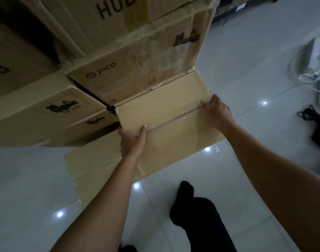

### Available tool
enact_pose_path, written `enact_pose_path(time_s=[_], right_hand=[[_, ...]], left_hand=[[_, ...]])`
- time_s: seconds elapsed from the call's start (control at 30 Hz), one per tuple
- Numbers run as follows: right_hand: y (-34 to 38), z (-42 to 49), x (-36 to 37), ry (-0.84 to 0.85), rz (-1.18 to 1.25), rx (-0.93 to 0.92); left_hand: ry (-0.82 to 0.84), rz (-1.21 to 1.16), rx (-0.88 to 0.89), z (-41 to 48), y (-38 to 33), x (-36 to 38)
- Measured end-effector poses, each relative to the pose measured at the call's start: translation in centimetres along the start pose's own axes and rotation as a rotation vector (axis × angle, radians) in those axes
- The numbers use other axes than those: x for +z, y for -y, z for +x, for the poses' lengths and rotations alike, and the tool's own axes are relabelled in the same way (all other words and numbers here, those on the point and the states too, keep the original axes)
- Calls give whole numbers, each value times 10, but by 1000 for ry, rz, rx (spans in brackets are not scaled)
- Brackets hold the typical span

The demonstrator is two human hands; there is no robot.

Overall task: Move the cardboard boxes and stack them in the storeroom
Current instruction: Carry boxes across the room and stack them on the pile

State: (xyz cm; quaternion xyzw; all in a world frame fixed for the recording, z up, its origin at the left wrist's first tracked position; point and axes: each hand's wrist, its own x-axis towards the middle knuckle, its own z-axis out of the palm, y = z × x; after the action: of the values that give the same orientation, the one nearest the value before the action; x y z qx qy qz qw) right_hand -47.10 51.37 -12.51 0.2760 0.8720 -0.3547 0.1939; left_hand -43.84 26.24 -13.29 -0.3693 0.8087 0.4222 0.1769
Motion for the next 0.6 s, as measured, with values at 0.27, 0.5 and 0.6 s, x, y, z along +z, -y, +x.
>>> enact_pose_path(time_s=[0.27, 0.5, 0.6], right_hand=[[-1, -1, -6, 12, 39, 1], [33, -88, -45, -83, 57, -67], [55, -148, -57, -114, 25, -127]], left_hand=[[-84, -62, 4, -12, 6, -2], [-123, -141, 106, -81, -9, -78], [-161, -158, 128, -121, -8, -128]])
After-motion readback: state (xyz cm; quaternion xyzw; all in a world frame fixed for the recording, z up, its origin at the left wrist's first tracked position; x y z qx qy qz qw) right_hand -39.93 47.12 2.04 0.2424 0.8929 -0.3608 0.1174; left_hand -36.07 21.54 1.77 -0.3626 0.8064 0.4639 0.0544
